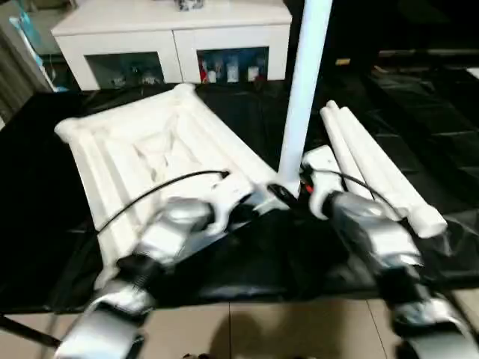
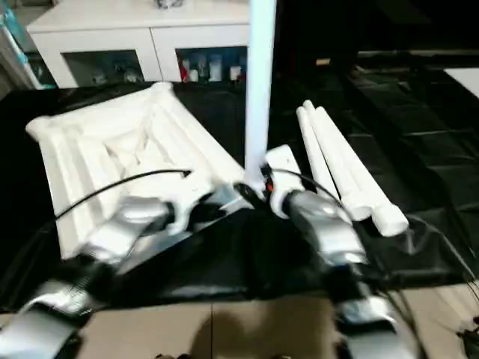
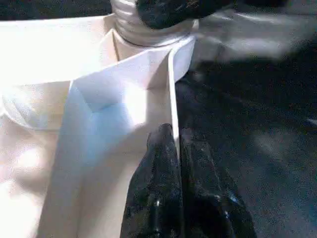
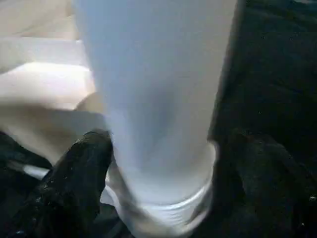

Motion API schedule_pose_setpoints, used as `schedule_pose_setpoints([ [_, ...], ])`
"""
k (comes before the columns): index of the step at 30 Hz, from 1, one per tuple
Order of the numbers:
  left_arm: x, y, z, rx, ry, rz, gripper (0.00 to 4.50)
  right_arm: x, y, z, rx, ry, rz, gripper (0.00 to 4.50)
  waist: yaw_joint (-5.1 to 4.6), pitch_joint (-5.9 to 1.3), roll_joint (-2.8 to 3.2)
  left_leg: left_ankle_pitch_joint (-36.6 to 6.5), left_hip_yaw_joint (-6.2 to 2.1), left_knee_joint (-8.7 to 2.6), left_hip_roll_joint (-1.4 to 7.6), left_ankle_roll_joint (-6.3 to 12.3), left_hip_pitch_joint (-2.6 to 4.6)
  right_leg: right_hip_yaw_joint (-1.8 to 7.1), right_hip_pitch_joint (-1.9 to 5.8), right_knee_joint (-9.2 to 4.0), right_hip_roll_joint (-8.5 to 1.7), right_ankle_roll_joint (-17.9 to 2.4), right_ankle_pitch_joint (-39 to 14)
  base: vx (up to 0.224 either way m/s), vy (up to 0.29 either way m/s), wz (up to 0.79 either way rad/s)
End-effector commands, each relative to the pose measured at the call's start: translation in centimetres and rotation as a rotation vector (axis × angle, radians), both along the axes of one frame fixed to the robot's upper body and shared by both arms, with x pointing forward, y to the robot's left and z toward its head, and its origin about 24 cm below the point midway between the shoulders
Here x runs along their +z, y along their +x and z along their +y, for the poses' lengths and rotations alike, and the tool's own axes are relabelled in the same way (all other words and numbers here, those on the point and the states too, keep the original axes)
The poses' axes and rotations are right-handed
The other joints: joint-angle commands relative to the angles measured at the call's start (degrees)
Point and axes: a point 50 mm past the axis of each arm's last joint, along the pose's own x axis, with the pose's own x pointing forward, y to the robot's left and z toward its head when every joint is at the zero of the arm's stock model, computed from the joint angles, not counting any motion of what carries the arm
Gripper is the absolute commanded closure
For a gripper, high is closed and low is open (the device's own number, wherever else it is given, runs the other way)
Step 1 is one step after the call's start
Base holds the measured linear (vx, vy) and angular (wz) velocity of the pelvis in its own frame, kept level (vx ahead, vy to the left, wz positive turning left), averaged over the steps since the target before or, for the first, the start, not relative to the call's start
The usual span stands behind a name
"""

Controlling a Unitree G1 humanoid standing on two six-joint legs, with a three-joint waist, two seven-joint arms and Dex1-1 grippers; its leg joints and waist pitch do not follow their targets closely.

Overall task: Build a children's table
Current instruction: Pick table leg

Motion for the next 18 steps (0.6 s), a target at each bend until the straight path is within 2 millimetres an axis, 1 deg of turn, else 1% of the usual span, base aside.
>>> schedule_pose_setpoints([
  [1,-0.3,-1.1,-0.3,-0.098,-0.046,0.052,4.50,1.1,-0.7,-0.2,0.129,0.039,-0.043,0.52,0.44,-3.74,-0.91,-12.7,-0.63,-3.09,2.67,4.50,1.00,2.04,1.84,-4.09,-1.63,-11.7,-16.5,0.075,-0.030,0.07],
  [2,-0.2,-1.3,-0.2,-0.118,-0.053,0.061,4.50,1.0,-1.3,-0.6,0.192,0.048,-0.029,0.52,0.59,-3.84,-1.14,-10.9,-0.58,-2.79,2.85,5.22,0.88,2.11,2.01,-3.47,-1.55,-12.8,-13.1,0.078,-0.015,0.02],
  [3,-0.2,-1.3,-0.2,-0.118,-0.053,0.061,4.50,0.9,-1.3,-0.6,0.192,0.046,-0.029,0.52,0.82,-4.19,-0.83,-7.4,-0.54,-2.39,2.71,6.27,0.74,1.87,2.43,-2.66,-1.21,-14.1,-7.9,0.078,-0.015,0.02],
  [4,-0.1,-1.4,-0.2,-0.132,-0.054,0.066,4.50,0.6,-1.4,-1.0,0.191,0.024,-0.028,0.52,1.01,-4.32,-0.76,-5.4,-0.53,-2.12,2.73,6.89,0.73,1.86,2.44,-2.25,-1.20,-14.8,-5.0,0.064,0.001,-0.02],
  [5,0.0,-1.4,-0.1,-0.141,-0.051,0.064,4.50,0.4,-1.5,-1.4,0.198,0.023,-0.014,0.52,1.10,-4.42,-0.41,-2.7,-0.53,-1.82,2.67,7.92,0.55,1.72,2.54,-1.63,-1.02,-16.1,-0.9,0.000,0.000,0.00],
  [6,0.0,-1.5,-0.1,-0.146,-0.050,0.062,4.50,0.2,-1.6,-1.7,0.202,0.018,-0.016,0.52,1.10,-4.48,-0.26,-2.9,-0.55,-1.70,2.63,8.33,0.29,1.59,2.70,-1.42,-0.98,-16.5,0.5,0.000,0.000,0.00],
  [7,0.1,-1.5,-0.1,-0.150,-0.049,0.060,4.50,0.2,-1.7,-1.8,0.208,0.016,-0.020,0.52,1.10,-4.53,-0.32,-3.4,-0.50,-1.60,2.57,8.28,0.31,1.57,2.75,-1.42,-0.86,-16.5,0.8,0.000,0.000,0.00],
  [8,0.2,-1.6,-0.1,-0.148,-0.055,0.051,4.50,0.2,-1.9,-1.8,0.233,0.021,-0.016,0.52,1.09,-4.71,-0.40,-4.0,-0.48,-1.50,2.65,8.27,0.68,1.62,2.70,-1.34,-0.83,-16.9,1.5,0.000,0.000,0.00],
  [9,0.3,-1.6,-0.1,-0.146,-0.059,0.048,4.50,0.2,-2.0,-1.8,0.250,0.013,-0.021,0.52,1.15,-4.72,-0.54,-4.2,-0.43,-1.42,2.68,8.57,0.64,1.59,2.79,-1.30,-0.80,-17.1,1.7,0.000,0.000,0.00],
  [10,0.3,-1.7,-0.1,-0.148,-0.062,0.047,4.50,0.1,-2.1,-1.8,0.257,0.002,-0.021,0.52,1.11,-4.58,-0.50,-4.6,-0.47,-1.49,2.69,8.67,0.53,1.54,2.84,-1.39,-0.82,-17.0,0.6,0.000,0.000,0.00],
  [11,0.3,-1.7,-0.1,-0.148,-0.062,0.046,4.50,0.1,-2.1,-1.7,0.257,0.002,-0.021,0.52,1.10,-4.64,-0.48,-4.7,-0.47,-1.44,2.71,8.61,0.58,1.54,2.84,-1.37,-0.84,-17.0,0.2,0.000,0.000,0.00],
  [12,0.2,-1.9,-0.1,-0.144,-0.063,0.038,4.50,0.0,-2.1,-1.7,0.259,-0.013,-0.030,0.52,1.03,-4.48,-0.49,-5.8,-0.44,-1.54,2.74,8.26,0.62,1.56,2.75,-1.58,-0.86,-16.7,-1.6,0.000,0.000,0.00],
  [13,0.2,-1.9,-0.1,-0.144,-0.063,0.038,4.50,0.0,-2.1,-1.7,0.259,-0.013,-0.030,0.52,1.00,-4.46,-0.47,-6.4,-0.44,-1.58,2.75,8.00,0.62,1.57,2.78,-1.65,-0.89,-16.6,-2.5,0.000,0.000,0.00],
  [14,0.2,-2.0,0.0,-0.143,-0.063,0.034,4.50,0.0,-2.0,-1.7,0.257,-0.010,-0.031,0.52,0.97,-4.36,-0.19,-7.7,-0.50,-1.69,2.78,7.27,0.66,1.61,2.77,-1.82,-0.96,-16.2,-4.5,0.000,0.000,0.00],
  [16,0.2,-2.1,0.0,-0.135,-0.071,0.030,4.50,0.0,-1.9,-1.7,0.252,-0.018,-0.047,0.52,0.78,-4.20,-0.20,-10.4,-0.49,-1.84,2.77,5.73,0.70,1.69,2.61,-2.15,-0.90,-15.4,-7.3,0.000,0.000,0.00],
  [18,0.2,-2.1,0.1,-0.127,-0.077,0.027,4.50,0.1,-1.9,-1.7,0.253,-0.026,-0.059,0.52,0.71,-4.19,-0.26,-11.3,-0.57,-1.93,2.72,4.97,0.72,1.69,2.69,-2.21,-0.89,-15.0,-8.6,0.000,0.000,0.00],
])
